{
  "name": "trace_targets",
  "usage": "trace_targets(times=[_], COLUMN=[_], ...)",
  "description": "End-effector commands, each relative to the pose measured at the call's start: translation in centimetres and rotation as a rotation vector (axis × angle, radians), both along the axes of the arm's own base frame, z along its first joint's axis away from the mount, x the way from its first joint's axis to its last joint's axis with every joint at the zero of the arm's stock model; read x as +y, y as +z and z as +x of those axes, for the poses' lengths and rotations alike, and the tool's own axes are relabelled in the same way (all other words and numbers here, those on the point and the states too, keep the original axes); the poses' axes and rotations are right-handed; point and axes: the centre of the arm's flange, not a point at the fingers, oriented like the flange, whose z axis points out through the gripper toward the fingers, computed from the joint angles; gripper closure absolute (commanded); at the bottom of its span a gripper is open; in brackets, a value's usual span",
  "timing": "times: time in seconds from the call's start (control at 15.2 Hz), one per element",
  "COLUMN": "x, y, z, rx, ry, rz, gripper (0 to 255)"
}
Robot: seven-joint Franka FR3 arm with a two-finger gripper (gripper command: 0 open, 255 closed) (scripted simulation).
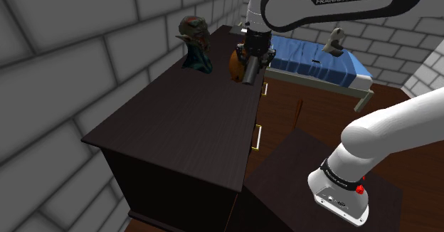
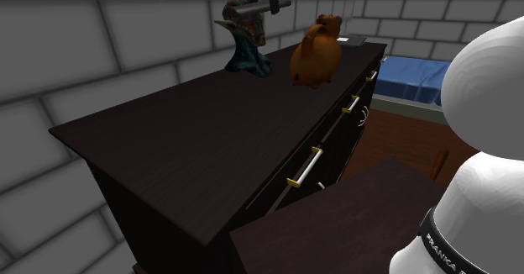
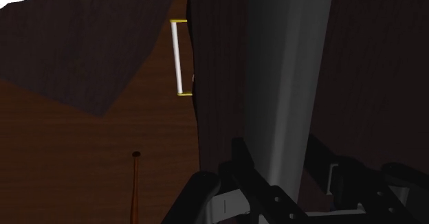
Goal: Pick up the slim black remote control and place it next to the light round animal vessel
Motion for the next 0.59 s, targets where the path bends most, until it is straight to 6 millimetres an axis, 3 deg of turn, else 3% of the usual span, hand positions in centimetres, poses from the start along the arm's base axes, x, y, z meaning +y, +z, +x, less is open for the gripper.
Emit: trace_targets(times=[0.0, 0.33, 0.53], x=[0.0, 0.0, -2.0], y=[1.1, 3.2, 3.2], z=[0.1, 0.1, 3.5], rx=[0.000, 0.000, 0.000], ry=[0.000, 0.000, 0.000], rz=[0.000, 0.000, 0.000], gripper=[255, 255, 255])
